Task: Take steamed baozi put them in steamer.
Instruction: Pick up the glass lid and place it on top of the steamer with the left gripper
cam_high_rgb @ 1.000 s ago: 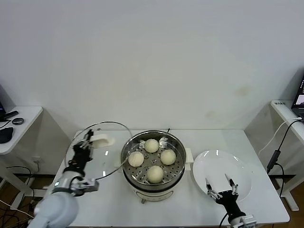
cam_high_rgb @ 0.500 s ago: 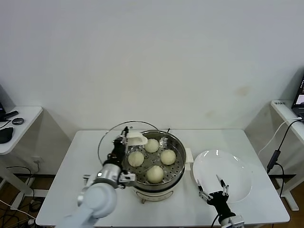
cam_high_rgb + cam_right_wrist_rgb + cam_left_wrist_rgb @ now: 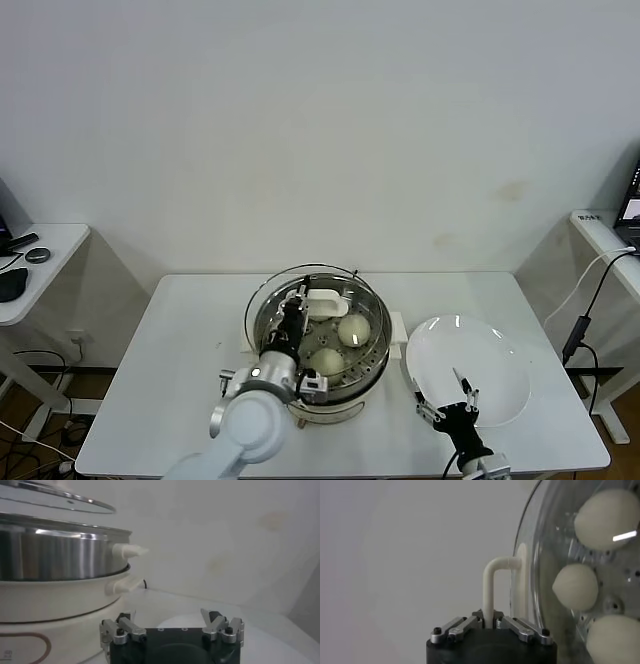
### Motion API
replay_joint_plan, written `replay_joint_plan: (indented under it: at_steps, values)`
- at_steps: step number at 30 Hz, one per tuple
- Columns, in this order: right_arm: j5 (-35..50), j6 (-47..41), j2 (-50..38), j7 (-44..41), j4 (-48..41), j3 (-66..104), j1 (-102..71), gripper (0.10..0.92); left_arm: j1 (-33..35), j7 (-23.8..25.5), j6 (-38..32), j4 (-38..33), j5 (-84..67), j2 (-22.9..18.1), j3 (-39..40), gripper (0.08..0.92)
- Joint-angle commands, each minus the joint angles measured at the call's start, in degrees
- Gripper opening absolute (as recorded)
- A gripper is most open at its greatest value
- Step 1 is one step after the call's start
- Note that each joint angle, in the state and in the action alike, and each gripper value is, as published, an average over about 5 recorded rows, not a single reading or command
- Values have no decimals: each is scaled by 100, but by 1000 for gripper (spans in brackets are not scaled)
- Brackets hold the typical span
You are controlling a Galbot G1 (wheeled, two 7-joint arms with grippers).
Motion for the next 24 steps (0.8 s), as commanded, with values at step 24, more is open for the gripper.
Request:
replay_joint_plan:
  at_steps: [24]
  values:
    - [-8, 48, -13, 13, -2, -32, -60, 823, 149, -107, -39, 344, 247, -320, 146, 173]
